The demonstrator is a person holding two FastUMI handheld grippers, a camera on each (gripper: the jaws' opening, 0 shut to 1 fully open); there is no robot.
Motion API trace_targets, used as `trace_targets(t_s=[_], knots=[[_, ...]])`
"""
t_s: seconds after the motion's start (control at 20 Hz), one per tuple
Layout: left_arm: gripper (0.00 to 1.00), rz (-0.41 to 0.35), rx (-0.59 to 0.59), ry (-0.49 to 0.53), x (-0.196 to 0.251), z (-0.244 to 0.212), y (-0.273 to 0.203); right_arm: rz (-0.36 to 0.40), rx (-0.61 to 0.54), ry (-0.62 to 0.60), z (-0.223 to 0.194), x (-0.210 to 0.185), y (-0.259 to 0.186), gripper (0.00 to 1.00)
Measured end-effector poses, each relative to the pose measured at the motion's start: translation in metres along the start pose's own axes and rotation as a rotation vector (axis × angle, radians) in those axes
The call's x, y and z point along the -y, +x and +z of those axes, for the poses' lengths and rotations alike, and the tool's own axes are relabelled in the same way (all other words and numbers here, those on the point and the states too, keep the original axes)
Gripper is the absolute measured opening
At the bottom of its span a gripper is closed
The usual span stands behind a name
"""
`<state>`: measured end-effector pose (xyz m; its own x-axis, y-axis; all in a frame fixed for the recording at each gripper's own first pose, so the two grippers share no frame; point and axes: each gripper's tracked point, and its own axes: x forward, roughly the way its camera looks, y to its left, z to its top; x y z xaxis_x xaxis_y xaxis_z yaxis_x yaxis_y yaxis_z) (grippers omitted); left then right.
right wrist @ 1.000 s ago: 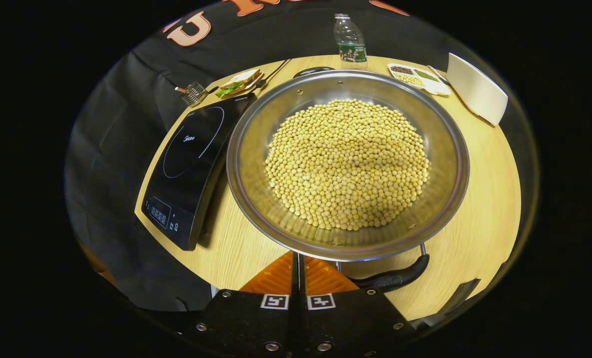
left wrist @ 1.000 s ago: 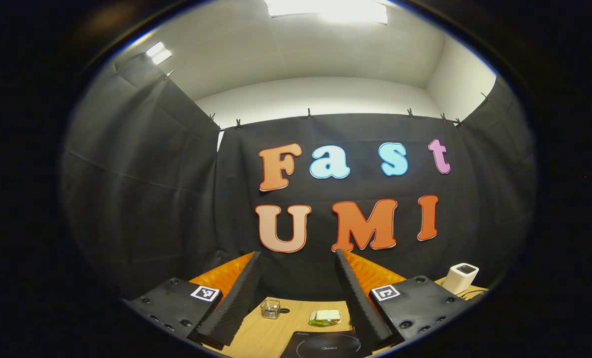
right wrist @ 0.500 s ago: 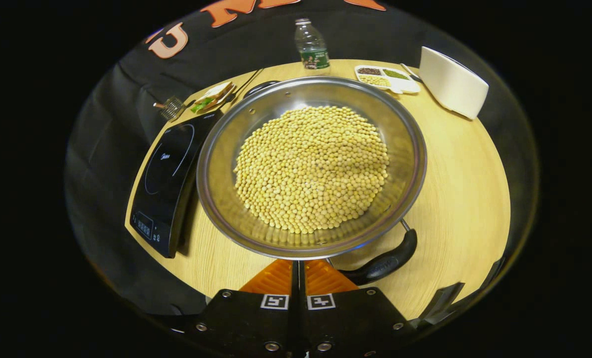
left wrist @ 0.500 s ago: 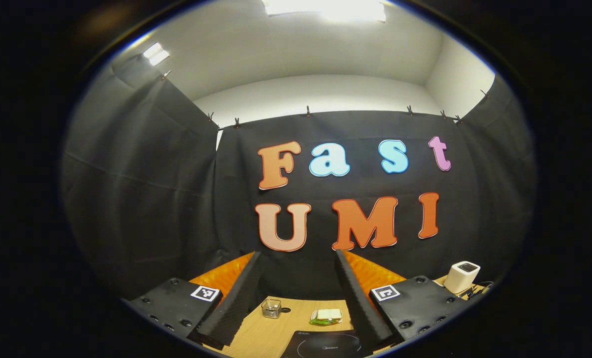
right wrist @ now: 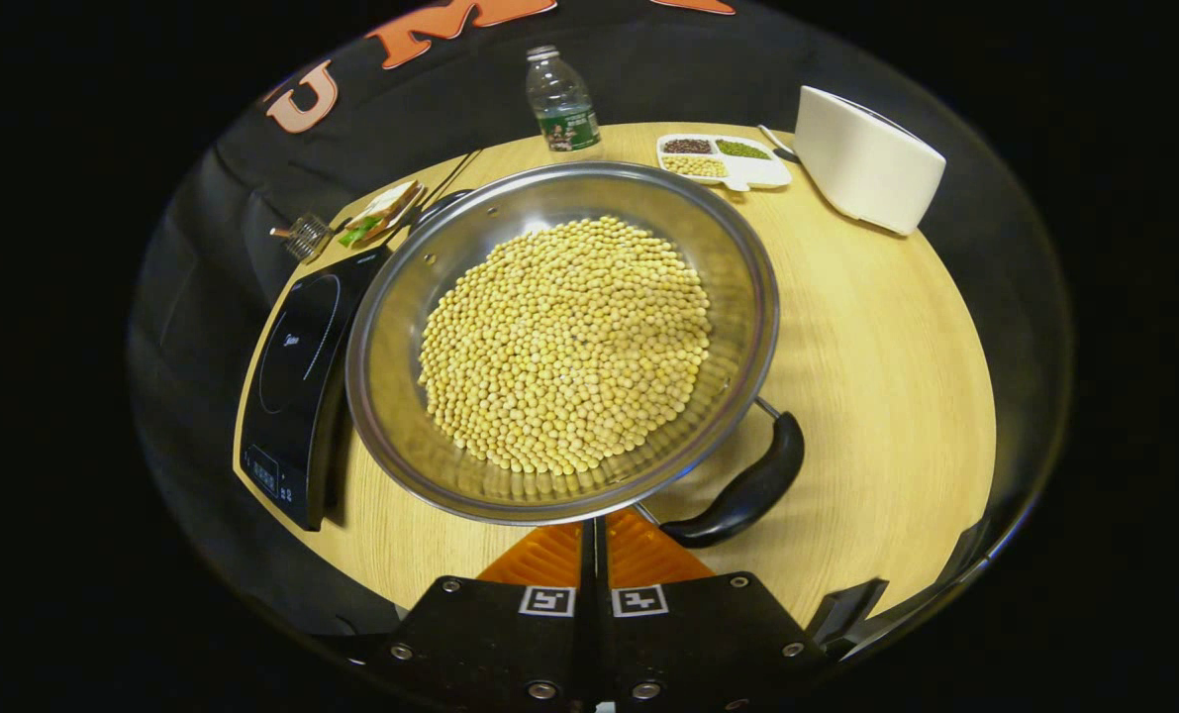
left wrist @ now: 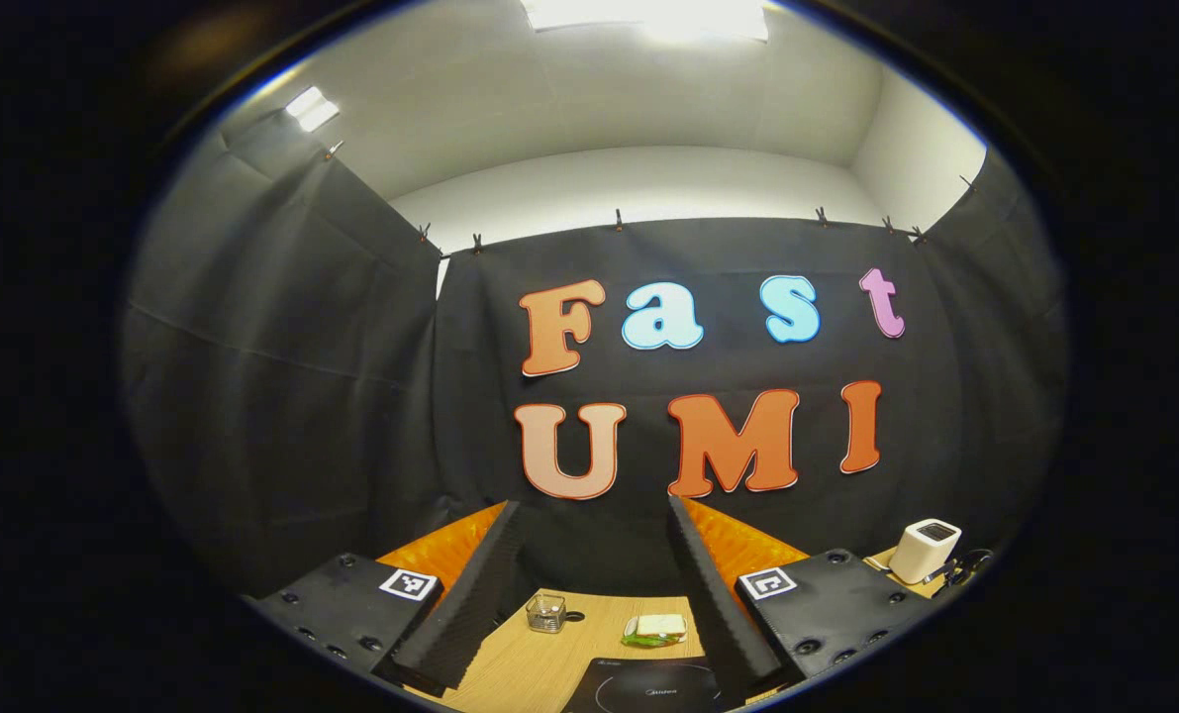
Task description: First push the handle of the pot to place it horizontally, then grasp the pot with both hands and set it on the induction cooktop.
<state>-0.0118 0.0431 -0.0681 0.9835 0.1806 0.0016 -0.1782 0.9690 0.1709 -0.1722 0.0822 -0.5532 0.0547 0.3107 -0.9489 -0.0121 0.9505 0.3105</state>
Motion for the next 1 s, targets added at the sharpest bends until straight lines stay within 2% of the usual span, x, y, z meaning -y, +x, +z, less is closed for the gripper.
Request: trace_targets(t_s=[0.2, 0.4, 0.85, 1.0], knots=[[0.95, -0.012, -0.016, -0.009, 0.004, -0.004, 0.002, -0.052, 0.02, 0.008, 0.013, 0.021, 0.0, 0.0], [0.95, 0.011, -0.011, 0.002, 0.0, -0.004, 0.005, -0.1, 0.04, -0.006, 0.025, 0.036, 0.002, 0.0], [0.95, 0.019, -0.05, -0.006, -0.007, -0.023, 0.012, -0.193, 0.061, 0.045, 0.048, 0.073, 0.017, 0.0], [0.95, 0.018, -0.051, -0.01, -0.006, -0.025, 0.011, -0.256, 0.099, 0.014, 0.061, 0.084, 0.02, 0.0]])
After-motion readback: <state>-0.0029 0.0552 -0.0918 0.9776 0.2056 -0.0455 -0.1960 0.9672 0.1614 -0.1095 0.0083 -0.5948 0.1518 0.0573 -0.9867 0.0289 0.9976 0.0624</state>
